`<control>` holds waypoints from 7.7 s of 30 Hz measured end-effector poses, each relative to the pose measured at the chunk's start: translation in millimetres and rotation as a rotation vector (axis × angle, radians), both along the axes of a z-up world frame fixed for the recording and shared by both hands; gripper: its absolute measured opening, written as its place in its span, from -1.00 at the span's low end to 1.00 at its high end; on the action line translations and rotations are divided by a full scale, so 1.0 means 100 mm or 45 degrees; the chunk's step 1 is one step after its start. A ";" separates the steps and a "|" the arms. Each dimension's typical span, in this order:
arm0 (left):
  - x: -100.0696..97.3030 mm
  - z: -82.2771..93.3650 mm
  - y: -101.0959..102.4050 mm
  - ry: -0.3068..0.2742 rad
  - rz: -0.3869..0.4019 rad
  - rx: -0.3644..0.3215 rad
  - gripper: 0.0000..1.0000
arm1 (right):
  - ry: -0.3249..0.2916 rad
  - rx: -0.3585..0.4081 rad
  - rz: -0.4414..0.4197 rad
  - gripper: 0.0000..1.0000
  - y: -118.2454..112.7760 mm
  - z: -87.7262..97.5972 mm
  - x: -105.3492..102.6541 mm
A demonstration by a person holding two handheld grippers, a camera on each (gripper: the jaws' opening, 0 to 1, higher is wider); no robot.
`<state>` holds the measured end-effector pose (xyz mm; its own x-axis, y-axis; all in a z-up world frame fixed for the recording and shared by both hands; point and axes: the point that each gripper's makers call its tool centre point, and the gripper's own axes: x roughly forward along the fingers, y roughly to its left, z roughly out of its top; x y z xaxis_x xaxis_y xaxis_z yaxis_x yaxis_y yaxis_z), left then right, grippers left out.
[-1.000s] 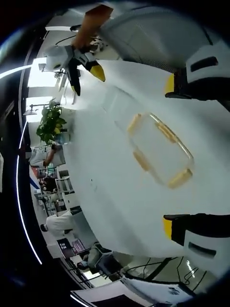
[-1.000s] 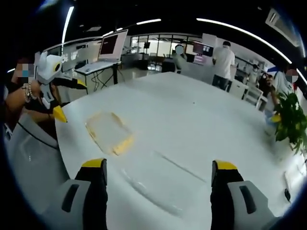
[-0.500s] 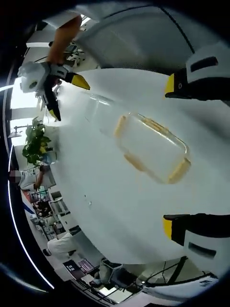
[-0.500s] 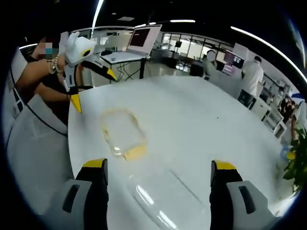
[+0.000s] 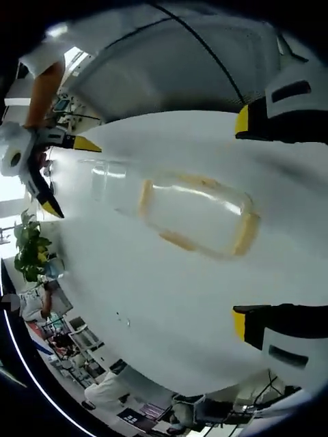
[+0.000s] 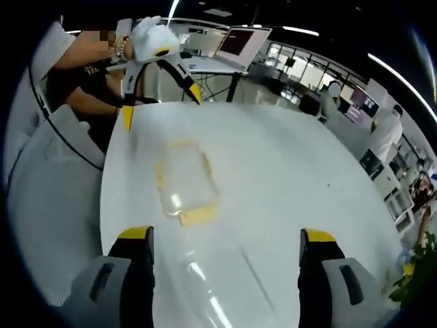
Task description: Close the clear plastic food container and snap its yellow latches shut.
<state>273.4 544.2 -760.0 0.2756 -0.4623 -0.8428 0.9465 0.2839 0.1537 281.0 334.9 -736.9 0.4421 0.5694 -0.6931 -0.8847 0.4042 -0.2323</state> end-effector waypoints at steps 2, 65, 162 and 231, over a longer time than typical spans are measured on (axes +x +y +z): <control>0.01 -0.02 0.01 0.023 -0.029 0.031 0.97 | 0.002 -0.029 0.030 0.70 0.02 -0.02 0.01; 0.22 -0.67 0.07 0.264 -0.294 0.231 0.20 | 0.288 -0.157 0.378 0.18 0.60 -0.87 -0.03; 0.20 -0.74 0.06 0.211 -0.366 0.314 -0.36 | 0.347 -0.256 0.420 -0.32 0.60 -1.04 0.01; 0.16 0.04 -0.92 0.145 -0.350 0.321 -0.35 | 0.252 -0.204 0.468 -0.31 -0.41 -0.23 -0.01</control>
